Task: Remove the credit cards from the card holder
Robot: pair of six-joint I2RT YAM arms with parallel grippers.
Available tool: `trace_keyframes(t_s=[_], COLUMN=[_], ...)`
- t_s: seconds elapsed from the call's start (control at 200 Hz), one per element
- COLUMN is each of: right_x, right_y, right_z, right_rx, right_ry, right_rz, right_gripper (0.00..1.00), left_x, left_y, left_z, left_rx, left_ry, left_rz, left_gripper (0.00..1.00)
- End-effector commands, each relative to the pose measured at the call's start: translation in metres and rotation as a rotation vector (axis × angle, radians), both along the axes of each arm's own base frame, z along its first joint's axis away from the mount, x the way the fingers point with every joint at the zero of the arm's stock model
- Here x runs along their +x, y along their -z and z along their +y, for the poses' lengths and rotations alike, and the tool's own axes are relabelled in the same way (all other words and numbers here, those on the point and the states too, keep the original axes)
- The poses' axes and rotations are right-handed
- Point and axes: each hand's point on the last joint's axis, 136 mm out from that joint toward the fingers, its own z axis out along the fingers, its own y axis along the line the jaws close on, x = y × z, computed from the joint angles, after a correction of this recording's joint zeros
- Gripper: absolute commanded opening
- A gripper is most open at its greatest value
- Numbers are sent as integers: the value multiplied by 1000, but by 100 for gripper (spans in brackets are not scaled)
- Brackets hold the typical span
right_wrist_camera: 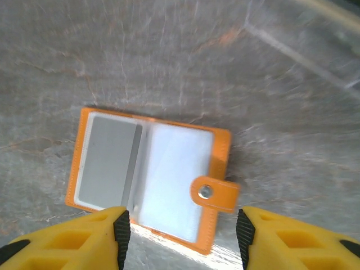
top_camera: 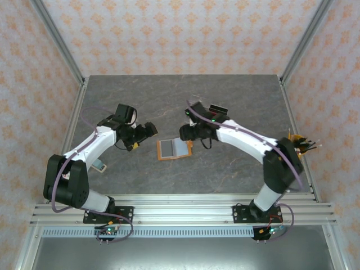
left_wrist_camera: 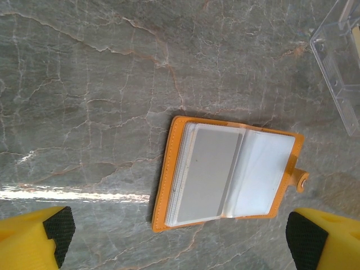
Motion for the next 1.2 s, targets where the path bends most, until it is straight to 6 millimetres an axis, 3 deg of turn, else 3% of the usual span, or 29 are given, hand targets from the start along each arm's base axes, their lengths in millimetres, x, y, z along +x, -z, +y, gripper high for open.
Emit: trace_keyframes(t_s=[0.0, 0.265, 0.586, 0.746, 0.951, 1.196], right_x=[0, -9, -15, -17, -20, -23], right_y=[16, 56, 90, 103, 114, 120], right_z=[19, 55, 51, 45, 36, 32], right_rx=[-36, -131, -212, -263, -304, -272], right_ry=[57, -9, -51, -51, -50, -44], right_rz=[34, 113, 173, 193, 208, 237], right_gripper=[54, 54, 53, 50, 40, 34], left_x=[1, -1, 3, 7, 6, 6], left_y=[6, 11, 16, 21, 26, 29], left_z=[2, 13, 6, -2, -15, -43], left_rx=[-6, 42, 7, -31, -86, -165], left_ry=[-36, -77, -59, -37, 10, 88], left_rz=[15, 34, 39, 52, 67, 72], left_gripper=[98, 98, 95, 84, 63, 44])
